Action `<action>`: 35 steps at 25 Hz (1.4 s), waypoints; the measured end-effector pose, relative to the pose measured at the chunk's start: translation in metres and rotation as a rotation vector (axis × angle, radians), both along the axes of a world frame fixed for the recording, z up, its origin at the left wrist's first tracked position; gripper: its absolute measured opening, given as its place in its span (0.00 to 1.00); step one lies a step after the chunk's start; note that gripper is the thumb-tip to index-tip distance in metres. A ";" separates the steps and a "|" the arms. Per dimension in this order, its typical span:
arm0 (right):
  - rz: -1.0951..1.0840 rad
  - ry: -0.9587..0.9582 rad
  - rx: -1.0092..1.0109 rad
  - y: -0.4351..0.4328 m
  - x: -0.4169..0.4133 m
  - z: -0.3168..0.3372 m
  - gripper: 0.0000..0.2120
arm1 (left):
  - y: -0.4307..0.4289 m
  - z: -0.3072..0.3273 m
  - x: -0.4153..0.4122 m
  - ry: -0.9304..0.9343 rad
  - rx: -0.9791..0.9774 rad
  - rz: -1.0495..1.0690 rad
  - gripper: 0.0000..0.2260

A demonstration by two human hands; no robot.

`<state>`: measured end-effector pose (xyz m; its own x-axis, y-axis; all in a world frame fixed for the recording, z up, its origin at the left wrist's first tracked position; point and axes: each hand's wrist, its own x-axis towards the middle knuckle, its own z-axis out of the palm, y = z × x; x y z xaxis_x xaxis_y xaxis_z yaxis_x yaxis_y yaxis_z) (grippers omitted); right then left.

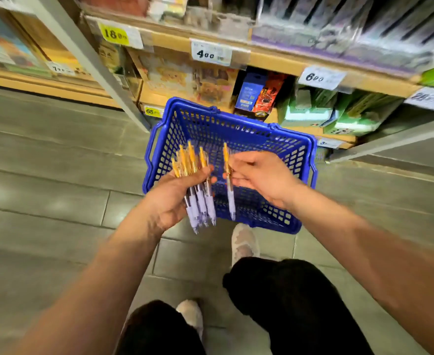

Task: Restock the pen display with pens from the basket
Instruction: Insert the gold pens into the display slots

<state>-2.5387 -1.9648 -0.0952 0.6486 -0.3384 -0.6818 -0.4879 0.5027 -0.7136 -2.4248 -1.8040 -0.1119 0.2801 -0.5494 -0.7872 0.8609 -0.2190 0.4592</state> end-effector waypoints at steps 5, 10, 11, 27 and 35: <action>-0.054 0.015 -0.058 0.038 -0.019 0.179 0.03 | 0.021 0.192 -0.021 -0.032 0.008 -0.051 0.13; -0.102 -0.016 -0.107 0.063 -0.060 0.331 0.02 | 0.047 0.342 -0.053 -0.098 -0.033 -0.105 0.10; -0.113 -0.023 -0.124 0.066 -0.067 0.353 0.02 | 0.049 0.362 -0.056 -0.125 -0.037 -0.103 0.10; -0.271 -0.159 -0.089 -0.010 -0.117 0.525 0.06 | -0.037 0.549 -0.092 -0.278 -0.041 -0.160 0.03; -0.241 -0.144 -0.090 -0.069 -0.093 0.524 0.06 | -0.094 0.557 -0.079 -0.255 -0.086 -0.121 0.05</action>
